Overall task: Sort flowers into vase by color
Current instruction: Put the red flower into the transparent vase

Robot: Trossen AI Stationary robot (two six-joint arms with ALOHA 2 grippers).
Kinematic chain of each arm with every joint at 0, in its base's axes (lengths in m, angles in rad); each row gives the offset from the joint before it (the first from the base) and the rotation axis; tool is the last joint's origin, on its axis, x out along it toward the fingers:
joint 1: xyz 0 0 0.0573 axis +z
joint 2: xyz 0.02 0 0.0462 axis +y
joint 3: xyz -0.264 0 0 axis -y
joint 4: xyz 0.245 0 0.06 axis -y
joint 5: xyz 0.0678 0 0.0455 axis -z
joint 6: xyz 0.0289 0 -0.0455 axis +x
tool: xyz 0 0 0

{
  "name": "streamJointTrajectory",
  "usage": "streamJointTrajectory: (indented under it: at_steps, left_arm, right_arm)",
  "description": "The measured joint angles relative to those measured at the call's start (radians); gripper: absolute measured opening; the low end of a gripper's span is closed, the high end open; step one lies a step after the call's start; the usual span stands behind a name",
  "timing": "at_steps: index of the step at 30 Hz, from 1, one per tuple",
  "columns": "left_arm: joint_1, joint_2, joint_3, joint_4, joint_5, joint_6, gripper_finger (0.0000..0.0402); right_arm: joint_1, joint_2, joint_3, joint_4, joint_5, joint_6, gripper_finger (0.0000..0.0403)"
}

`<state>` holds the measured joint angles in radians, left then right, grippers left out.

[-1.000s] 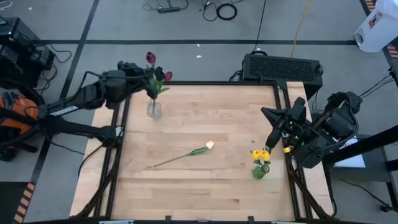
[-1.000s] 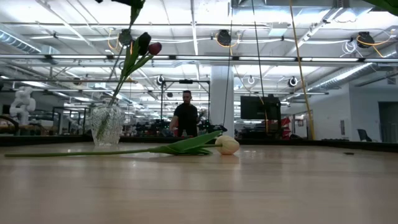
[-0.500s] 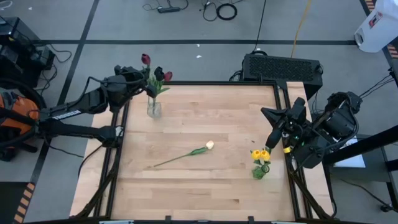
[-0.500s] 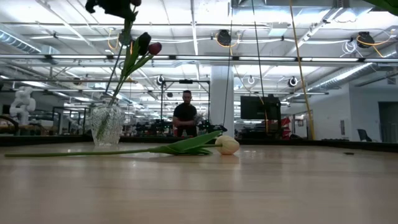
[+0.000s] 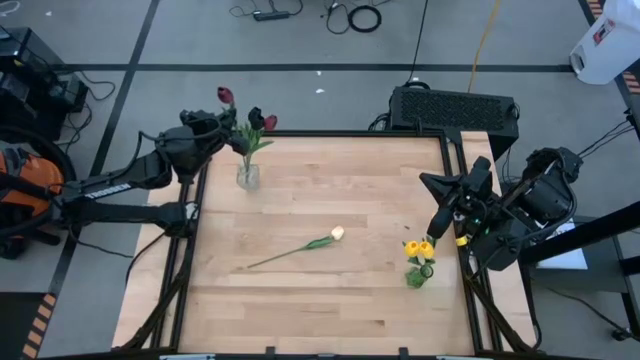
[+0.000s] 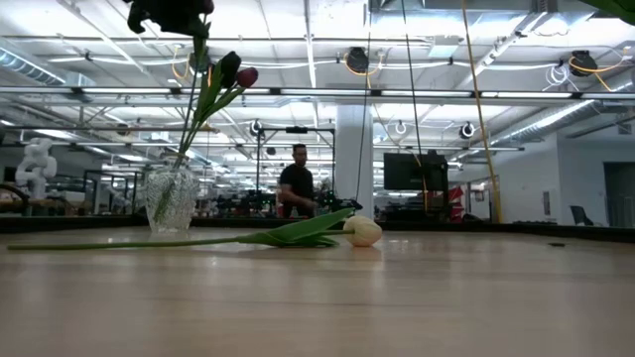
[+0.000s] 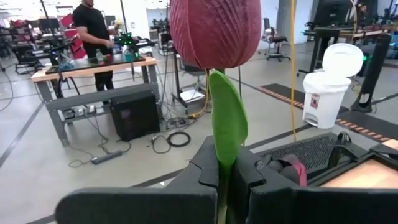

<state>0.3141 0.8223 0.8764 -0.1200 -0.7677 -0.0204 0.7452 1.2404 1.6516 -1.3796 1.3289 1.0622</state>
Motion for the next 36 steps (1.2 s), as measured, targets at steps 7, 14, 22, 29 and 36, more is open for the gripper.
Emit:
streamJointTrajectory:
  at_steps: [7, 14, 22, 29, 36]
  left_arm:
    - [0.000, 0.000, 0.000, -0.101, -0.002, -0.056, 0.0005]
    - [-0.004, -0.014, -0.113, -0.097, -0.072, -0.184, 0.0005]
    - [-0.008, -0.015, -0.254, 0.036, -0.113, -0.227, 0.0005]
    - [-0.007, -0.014, -0.323, 0.036, -0.128, -0.331, 0.0015]
    - [-0.007, -0.013, -0.326, 0.029, -0.081, -0.341, 0.0031]
  right_arm:
    - [0.000, 0.000, 0.000, 0.003, 0.000, 0.000, 0.0004]
    - [0.000, 0.000, 0.000, 0.010, 0.000, 0.000, 0.0004]
    - [0.000, 0.000, 0.000, 0.019, 0.000, 0.014, 0.0004]
    - [0.000, 0.000, 0.000, 0.019, 0.000, 0.026, 0.0004]
    - [0.000, 0.000, 0.000, 0.019, 0.000, 0.025, 0.0004]
